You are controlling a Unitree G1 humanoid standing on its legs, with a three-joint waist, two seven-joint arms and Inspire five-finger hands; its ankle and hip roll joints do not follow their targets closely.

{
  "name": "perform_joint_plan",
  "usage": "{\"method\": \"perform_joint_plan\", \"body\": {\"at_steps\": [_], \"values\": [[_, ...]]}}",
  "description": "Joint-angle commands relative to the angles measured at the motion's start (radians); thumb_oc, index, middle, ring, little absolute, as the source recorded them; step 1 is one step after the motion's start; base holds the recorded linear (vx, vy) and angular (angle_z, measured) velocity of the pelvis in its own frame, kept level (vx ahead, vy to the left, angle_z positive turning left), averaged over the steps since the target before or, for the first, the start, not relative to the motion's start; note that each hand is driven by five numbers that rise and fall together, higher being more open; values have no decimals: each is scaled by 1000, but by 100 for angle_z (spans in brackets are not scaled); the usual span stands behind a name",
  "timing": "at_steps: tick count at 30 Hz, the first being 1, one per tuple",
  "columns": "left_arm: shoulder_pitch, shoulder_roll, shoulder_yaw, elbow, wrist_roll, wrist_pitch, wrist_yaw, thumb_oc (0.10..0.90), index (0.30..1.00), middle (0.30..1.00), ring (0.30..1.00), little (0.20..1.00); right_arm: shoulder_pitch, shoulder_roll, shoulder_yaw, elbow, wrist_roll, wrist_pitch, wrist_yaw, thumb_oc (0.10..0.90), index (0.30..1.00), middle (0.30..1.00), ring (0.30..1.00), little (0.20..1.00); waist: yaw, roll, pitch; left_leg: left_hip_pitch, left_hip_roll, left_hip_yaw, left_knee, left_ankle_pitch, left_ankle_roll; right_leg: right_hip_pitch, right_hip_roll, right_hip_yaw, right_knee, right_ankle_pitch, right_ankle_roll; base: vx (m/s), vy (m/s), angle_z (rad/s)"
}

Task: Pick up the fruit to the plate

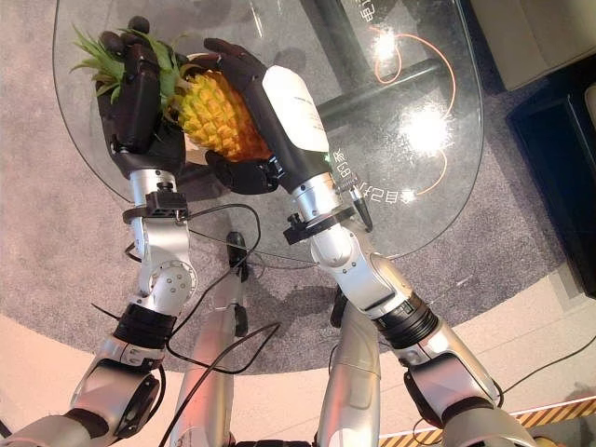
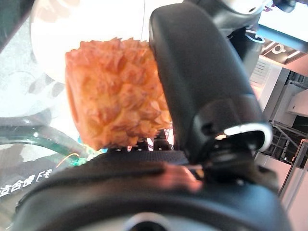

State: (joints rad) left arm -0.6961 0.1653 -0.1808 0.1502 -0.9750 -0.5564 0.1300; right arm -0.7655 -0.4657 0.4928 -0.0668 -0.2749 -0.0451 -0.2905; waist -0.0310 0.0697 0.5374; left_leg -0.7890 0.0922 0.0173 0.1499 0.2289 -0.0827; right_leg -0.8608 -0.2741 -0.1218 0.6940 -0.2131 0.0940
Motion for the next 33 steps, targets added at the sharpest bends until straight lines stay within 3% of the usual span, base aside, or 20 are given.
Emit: {"method": "perform_joint_plan", "body": {"at_steps": [1, 9, 16, 33], "values": [[-116, 38, 55, -132, 40, -132, -73, 100, 300, 300, 300, 200, -97, 33, -124, -91, 55, -51, -93, 800, 900, 900, 900, 900, 25, -41, -17, 38, 13, 14, 157, -188, -9, 82, 18, 31, -328, 246, 48, 0, 0, 0], [-125, 43, 48, -124, 40, -126, -93, 100, 300, 300, 300, 200, -90, 40, -131, -101, 117, -66, -62, 800, 900, 900, 900, 900, 22, -45, -17, 39, 15, 14, 154, -186, -10, 81, 16, 29, -330, 248, 50, 0, 0, 0], [-123, 40, 47, -125, 26, -117, -123, 100, 300, 300, 300, 200, -69, 77, -146, -118, 315, -65, 4, 800, 900, 900, 900, 900, 19, -48, -17, 43, 16, 18, 149, -183, -11, 85, 19, 29, -334, 250, 49, 0, 0, 0], [-128, 26, 40, -122, -40, -117, -160, 100, 300, 300, 300, 200, -66, 93, -150, -121, 315, -60, 18, 800, 900, 900, 900, 900, 17, -47, -17, 48, 16, 21, 139, -178, -9, 88, 15, 28, -345, 257, 50, 0, 0, 0]]}}
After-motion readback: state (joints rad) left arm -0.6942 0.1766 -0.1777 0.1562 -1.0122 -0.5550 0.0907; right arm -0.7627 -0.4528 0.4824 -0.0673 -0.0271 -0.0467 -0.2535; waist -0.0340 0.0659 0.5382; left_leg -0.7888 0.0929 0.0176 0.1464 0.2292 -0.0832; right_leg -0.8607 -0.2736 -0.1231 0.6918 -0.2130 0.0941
